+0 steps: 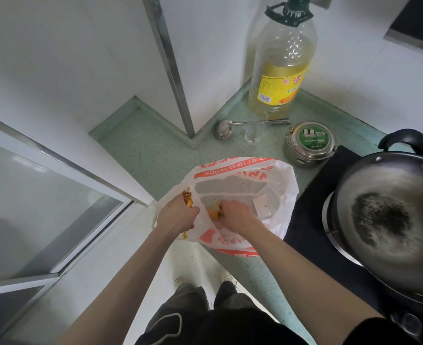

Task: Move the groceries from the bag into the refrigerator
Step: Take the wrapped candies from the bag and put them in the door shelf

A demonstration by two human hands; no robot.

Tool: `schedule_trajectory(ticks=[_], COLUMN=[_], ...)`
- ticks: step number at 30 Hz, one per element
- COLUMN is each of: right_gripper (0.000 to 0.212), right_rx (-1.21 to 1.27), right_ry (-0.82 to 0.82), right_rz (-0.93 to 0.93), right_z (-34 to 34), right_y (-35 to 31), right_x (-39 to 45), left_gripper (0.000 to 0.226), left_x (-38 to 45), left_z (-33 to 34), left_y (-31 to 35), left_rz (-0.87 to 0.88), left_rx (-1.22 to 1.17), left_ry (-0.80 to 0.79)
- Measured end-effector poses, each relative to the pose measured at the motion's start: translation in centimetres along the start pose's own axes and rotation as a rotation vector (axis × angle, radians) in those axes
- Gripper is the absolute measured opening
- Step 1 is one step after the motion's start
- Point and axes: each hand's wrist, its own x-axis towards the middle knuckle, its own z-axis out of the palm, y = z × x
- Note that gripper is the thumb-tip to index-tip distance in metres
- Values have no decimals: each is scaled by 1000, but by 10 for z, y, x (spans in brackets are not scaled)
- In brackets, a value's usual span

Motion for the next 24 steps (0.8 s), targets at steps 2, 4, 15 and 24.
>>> schedule_trajectory(ticks=[2, 4, 15, 24], right_gripper=[18, 16, 18, 26], right_rx=[98, 205, 752, 1149], right_ry=[33, 43, 116, 115], right_rz=[72, 101, 136, -10], right_z=[-3, -9, -28, -54], right_y=[9, 18, 36, 33], right_x=[-1, -4, -31, -65], left_gripper=[21, 21, 7, 8], left_x=[-1, -1, -2, -16], left_z=[1, 3, 17, 25], left_y=[2, 4, 13, 19], left_rz=[9, 20, -1, -60], left_rx=[-12, -27, -257, -599], left_ry=[4, 11, -99, -84])
